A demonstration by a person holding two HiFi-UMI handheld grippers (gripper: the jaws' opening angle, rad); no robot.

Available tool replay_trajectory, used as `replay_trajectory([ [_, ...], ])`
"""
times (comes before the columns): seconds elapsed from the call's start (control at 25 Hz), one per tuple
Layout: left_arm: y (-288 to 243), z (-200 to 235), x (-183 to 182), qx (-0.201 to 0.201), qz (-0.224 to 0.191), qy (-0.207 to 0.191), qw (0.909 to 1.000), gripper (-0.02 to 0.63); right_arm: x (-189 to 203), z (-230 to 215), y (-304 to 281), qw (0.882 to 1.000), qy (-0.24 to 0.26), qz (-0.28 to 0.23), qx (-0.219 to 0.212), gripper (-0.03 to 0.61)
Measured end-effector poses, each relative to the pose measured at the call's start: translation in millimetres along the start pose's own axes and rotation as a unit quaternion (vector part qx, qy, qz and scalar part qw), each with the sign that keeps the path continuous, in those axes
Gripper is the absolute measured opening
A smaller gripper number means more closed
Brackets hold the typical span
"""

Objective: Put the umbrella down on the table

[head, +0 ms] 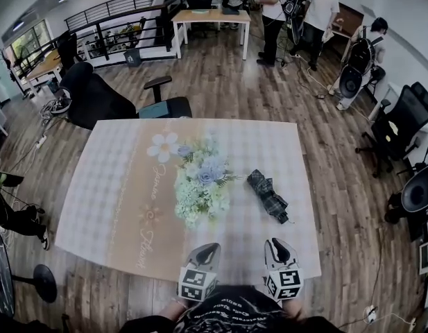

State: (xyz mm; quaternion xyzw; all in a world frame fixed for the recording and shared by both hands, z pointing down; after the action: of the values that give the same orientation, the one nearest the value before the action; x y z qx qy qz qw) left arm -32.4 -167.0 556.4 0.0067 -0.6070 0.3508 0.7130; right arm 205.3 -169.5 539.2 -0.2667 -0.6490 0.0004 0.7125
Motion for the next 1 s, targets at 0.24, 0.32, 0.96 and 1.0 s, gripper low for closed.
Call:
replay_trajectory([
  [0.24,-3,10,0,0.005,0.006,0.001,1.0,0.018,-8,2,-11,1.0,0.004,-0.004,-0.01,0.011],
  [0.32,-4,12,-2,0.005,0.004,0.0,1.0,0.018,-11,6,-15,1.0,0.008,-0.005,-0.017,0.009],
  [0.96,-9,18,-8,0.013,0.006,-0.005,0.9999,0.018,-13,11,-25,1.0,0.021,0.007,-0.013,0.008],
  [1.0,-9,18,-8,0.014,0.006,-0.007,0.9999,0.018,-14,11,-26,1.0,0.021,0.007,-0.013,0.008],
])
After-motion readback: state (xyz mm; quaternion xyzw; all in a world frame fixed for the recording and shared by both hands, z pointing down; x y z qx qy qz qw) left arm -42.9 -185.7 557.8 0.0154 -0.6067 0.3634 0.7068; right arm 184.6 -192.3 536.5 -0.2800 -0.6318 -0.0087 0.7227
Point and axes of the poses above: the fingertips, and each gripper's own axes: y backward along the fingers, z to its left, x out of its underside, the point moved 9 cm from there along y, backward along the fingers, and after that the axes turned 4 degrees about y, right-handed, at the moved point
